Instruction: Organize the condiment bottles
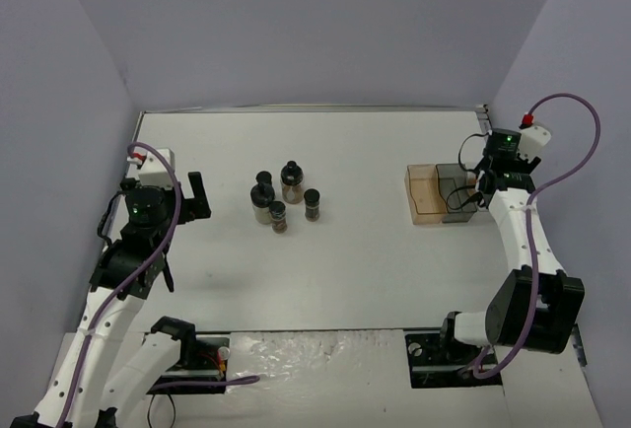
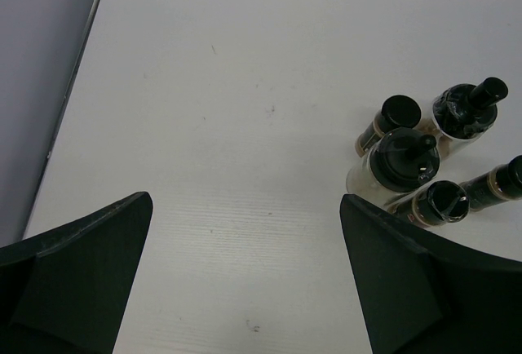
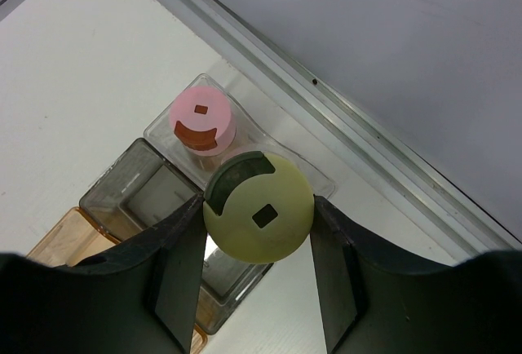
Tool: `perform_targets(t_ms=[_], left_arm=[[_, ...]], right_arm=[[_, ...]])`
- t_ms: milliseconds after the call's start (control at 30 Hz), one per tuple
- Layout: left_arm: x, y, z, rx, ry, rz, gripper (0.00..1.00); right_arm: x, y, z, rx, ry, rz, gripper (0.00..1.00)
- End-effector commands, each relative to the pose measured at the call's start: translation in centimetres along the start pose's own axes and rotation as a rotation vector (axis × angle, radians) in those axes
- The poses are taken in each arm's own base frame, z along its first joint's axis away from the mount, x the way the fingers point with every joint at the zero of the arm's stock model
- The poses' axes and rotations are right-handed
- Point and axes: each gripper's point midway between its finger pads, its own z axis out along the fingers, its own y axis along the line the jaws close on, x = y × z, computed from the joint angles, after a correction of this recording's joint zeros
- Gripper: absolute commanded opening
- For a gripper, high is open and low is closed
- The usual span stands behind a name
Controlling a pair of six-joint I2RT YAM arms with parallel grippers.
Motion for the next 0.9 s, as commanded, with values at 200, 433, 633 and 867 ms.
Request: perform_targets(t_ms=[200,433,633,867], left_arm=[[-1.9,-0.3,0.9,-0.010,-0.048,0.008,0.97],[-1.6,-0.5,1.3,-0.005,-0.031,0.009,0.97],[-1.6,-0.5,1.3,-0.005,-0.032,0.006,0.97],[-1.6,-0.5,1.3,-0.007,-0.032,0.003,0.97]], right_arm=[[-1.2,0.3,2.2,0.006,-0.063,0.069,0.00],[1.5,0.1,3.0,0.000,-0.024,0.058,0.00],[3.3,-0.2,3.9,0.022,0.002,0.039,0.02],[5.6,-0.4,5.1,0.041,0.052,0.019,0.25]])
